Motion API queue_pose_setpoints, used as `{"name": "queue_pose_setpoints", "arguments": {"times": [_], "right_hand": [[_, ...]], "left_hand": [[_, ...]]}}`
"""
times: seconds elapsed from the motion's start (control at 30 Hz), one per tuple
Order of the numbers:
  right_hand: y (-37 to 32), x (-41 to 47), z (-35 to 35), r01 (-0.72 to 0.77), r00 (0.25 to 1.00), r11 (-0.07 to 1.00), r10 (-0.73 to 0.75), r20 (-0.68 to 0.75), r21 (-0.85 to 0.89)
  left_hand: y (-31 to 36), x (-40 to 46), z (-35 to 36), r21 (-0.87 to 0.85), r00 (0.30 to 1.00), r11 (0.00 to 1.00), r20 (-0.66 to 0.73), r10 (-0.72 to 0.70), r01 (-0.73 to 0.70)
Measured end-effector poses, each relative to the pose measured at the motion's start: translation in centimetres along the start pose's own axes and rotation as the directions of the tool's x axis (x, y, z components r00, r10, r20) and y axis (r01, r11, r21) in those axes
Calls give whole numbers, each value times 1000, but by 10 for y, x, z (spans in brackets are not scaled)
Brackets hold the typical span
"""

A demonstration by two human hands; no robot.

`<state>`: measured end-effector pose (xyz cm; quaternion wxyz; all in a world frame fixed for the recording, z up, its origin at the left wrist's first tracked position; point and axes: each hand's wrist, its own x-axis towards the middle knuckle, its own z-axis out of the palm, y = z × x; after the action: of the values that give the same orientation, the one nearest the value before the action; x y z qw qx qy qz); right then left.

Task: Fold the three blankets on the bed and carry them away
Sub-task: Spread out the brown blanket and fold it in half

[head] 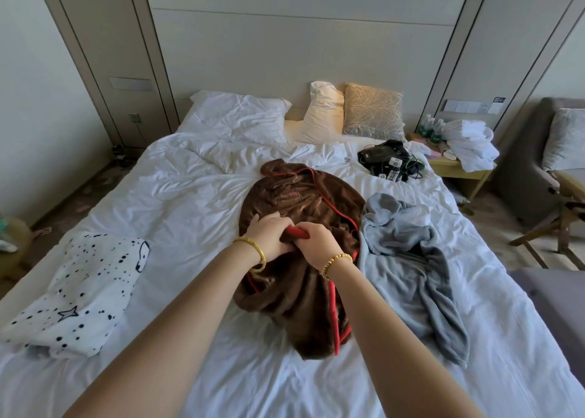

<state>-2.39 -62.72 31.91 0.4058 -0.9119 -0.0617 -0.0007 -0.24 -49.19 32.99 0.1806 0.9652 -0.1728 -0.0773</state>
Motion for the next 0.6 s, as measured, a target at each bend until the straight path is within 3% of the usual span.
{"name": "queue_pose_setpoints", "arguments": {"times": [0.1, 0.2, 0.3, 0.37, 0.43, 0.5, 0.6], "right_hand": [[7, -1, -4, -29, 999, 999, 27, -34, -45], [22, -3, -1, -117, 993, 982, 114, -23, -147], [43, -8, 9, -265, 962, 950, 248, -113, -168], [59, -14, 13, -374, 926, 919, 363, -106, -123], [72, -18, 16, -435, 897, 900, 431, -98, -20], [70, -17, 20, -442, 882, 887, 457, -120, 131], [42, -3, 25, -336, 902, 890, 399, -168, 308]], "left_hand": [[3, -2, -11, -245, 999, 969, 40, -21, 31], [6, -5, -19, -221, 992, 975, 123, 28, 0], [2, -7, -29, -380, 999, 925, -32, -21, 7], [-10, -10, -41, -583, 958, 812, -220, -184, 23], [-31, -14, -53, -708, 871, 706, -349, -347, -2], [-53, -16, -58, -674, 814, 738, -409, -413, 35], [-72, -17, -48, -557, 828, 817, -382, -411, 148]]}}
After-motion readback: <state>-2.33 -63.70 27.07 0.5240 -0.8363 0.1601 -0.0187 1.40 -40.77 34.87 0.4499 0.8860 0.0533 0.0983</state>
